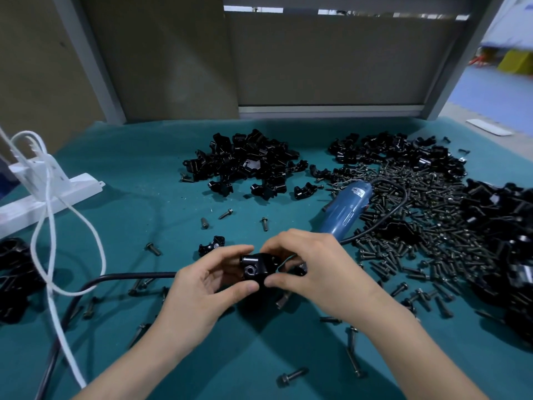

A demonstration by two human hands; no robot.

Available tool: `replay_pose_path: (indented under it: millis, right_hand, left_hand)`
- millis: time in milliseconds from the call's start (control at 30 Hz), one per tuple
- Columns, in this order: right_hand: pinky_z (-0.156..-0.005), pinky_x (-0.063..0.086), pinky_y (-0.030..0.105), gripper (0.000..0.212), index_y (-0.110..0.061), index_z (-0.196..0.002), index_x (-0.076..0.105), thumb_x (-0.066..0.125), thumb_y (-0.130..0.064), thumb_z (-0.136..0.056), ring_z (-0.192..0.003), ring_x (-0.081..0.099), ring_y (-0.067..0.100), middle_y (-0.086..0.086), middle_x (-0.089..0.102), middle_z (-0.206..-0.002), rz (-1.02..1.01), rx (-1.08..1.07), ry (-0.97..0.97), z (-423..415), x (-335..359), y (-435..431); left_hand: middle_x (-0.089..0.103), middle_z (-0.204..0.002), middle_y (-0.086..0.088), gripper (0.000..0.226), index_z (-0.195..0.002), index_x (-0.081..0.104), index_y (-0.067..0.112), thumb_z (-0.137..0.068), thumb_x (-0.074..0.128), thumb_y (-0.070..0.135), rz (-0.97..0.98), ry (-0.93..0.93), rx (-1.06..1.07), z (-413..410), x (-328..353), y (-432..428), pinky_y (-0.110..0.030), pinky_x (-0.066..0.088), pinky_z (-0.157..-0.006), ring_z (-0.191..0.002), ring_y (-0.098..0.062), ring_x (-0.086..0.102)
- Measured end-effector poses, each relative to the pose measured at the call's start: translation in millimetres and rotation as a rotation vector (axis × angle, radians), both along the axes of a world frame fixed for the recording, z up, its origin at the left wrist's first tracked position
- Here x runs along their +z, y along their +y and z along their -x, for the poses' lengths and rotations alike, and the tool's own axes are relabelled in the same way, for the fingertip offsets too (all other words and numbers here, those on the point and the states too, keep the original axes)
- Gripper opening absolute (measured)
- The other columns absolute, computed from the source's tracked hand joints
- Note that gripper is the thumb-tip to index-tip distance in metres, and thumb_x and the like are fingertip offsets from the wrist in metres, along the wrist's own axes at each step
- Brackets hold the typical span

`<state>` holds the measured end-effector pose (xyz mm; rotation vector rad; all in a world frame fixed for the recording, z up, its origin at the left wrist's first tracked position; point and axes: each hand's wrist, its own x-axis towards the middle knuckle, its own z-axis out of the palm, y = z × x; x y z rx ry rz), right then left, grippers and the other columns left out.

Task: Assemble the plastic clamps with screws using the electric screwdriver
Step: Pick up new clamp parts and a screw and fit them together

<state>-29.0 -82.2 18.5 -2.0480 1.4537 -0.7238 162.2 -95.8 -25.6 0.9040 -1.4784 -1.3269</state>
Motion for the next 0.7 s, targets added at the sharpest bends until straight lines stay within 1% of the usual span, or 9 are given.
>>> replay_pose_path:
  millis: [200, 300, 433, 533, 633, 700]
  right_hand:
    - [-0.089, 0.051, 0.03, 0.027, -0.021, -0.108, 0.065, 0.076, -0.021, -0.083, -0.093, 0.061, 0.007, -0.012, 0.061, -0.1, 0.006, 0.011, 0.027, -0.4, 3.0, 2.2]
    - [-0.09, 0.048, 0.027, 0.029, -0.021, -0.112, 0.064, 0.074, -0.022, -0.084, -0.094, 0.059, 0.007, -0.011, 0.06, -0.102, 0.024, 0.029, 0.066, -1.7, 4.9, 3.4]
    - [-0.092, 0.046, 0.027, 0.031, -0.02, -0.114, 0.063, 0.073, -0.019, -0.085, -0.098, 0.057, 0.008, -0.009, 0.061, -0.105, 0.018, 0.057, 0.091, -1.8, 7.4, 3.1]
    - [-0.094, 0.045, 0.028, 0.031, -0.02, -0.116, 0.062, 0.072, -0.02, -0.087, -0.1, 0.056, 0.009, -0.008, 0.061, -0.107, 0.024, 0.057, 0.122, -1.7, 7.8, 3.3]
    - [-0.095, 0.043, 0.029, 0.033, -0.02, -0.119, 0.06, 0.07, -0.021, -0.088, -0.104, 0.055, 0.011, -0.006, 0.062, -0.112, 0.034, 0.052, 0.152, -2.4, 7.8, 3.5]
    - [-0.094, 0.044, 0.029, 0.033, -0.019, -0.118, 0.061, 0.071, -0.021, -0.087, -0.102, 0.056, 0.012, -0.004, 0.063, -0.111, 0.039, 0.057, 0.157, -3.4, 7.9, 3.5]
  left_hand:
    - [0.076, -0.092, -0.005, 0.029, -0.088, 0.076, 0.017, -0.061, 0.077, 0.009, -0.023, 0.007, -0.012, -0.3, 0.8, -0.8, -0.014, 0.052, -0.076, -0.083, -0.011, 0.071]
    - [0.075, -0.09, -0.003, 0.033, -0.089, 0.076, 0.026, -0.059, 0.078, 0.013, -0.023, -0.04, -0.004, -1.7, 3.2, -1.6, -0.013, 0.052, -0.075, -0.08, -0.008, 0.07]
    - [0.074, -0.093, -0.004, 0.033, -0.089, 0.075, 0.029, -0.058, 0.079, 0.017, -0.005, -0.09, -0.015, -5.0, 5.6, -2.4, -0.013, 0.051, -0.076, -0.082, -0.009, 0.071]
    - [0.074, -0.097, -0.002, 0.034, -0.091, 0.074, 0.033, -0.06, 0.078, 0.02, 0.033, -0.118, -0.026, -5.3, 6.1, -1.8, -0.013, 0.051, -0.078, -0.086, -0.01, 0.071]
    - [0.071, -0.104, 0.001, 0.041, -0.099, 0.072, 0.038, -0.062, 0.078, 0.022, 0.118, -0.161, -0.063, -4.8, 6.0, -1.6, -0.015, 0.051, -0.083, -0.092, -0.011, 0.069]
    - [0.069, -0.1, 0.0, 0.038, -0.096, 0.073, 0.041, -0.061, 0.078, 0.026, 0.166, -0.192, -0.04, -4.6, 5.4, -1.9, -0.013, 0.051, -0.082, -0.088, -0.01, 0.068]
